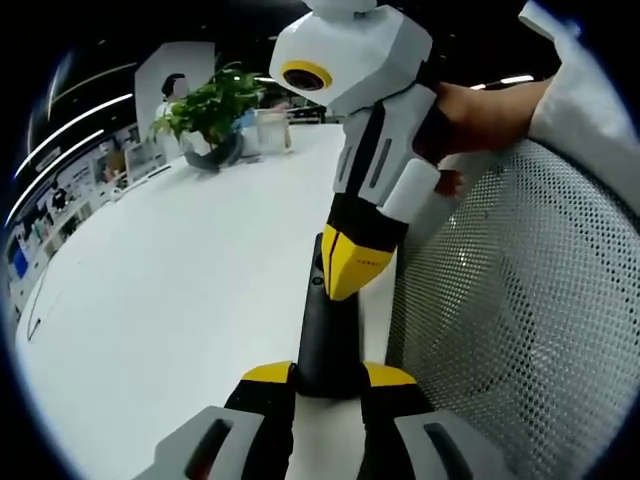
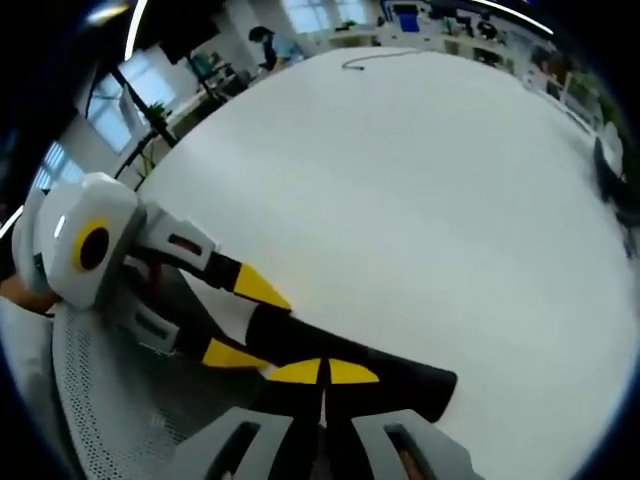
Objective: Press the specified remote control buttons in sequence, fully releasing each button before pressing the next.
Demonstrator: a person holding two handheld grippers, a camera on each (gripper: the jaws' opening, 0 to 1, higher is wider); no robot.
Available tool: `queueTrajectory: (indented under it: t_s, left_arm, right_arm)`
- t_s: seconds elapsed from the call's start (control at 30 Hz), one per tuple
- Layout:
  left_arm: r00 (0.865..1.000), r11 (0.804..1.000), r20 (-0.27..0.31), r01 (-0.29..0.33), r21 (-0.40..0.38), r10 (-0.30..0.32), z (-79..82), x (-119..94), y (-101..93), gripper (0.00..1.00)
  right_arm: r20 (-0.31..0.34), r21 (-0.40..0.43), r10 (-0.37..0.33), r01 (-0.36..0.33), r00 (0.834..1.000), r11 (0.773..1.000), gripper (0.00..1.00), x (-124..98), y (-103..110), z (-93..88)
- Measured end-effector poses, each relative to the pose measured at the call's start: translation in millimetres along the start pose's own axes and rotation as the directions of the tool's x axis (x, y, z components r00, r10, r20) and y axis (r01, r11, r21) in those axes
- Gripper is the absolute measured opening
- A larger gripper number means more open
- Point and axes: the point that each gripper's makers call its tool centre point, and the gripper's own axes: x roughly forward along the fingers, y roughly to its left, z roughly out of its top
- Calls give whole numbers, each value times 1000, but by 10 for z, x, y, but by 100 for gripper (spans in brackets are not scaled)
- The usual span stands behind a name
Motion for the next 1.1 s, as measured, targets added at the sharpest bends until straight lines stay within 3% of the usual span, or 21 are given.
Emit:
queueTrajectory:
  t_s: [0.37, 0.7, 1.1]
  left_arm:
    - [1000, 1000, 6, -1, -2, 1, 7, 4, 7, 25]
    - [1000, 1000, 6, -1, -3, 1, 13, 5, 8, 25]
    - [1000, 1000, 8, -1, -3, 1, 12, 16, 10, 25]
  right_arm:
    - [-75, 17, -9, 10, 997, 1000, 0, 23, -11, 16]
    - [-12, 69, 20, -19, 1000, 997, 0, -5, -27, 16]
    - [-11, 11, 39, -39, 999, 999, 0, 32, 63, 36]
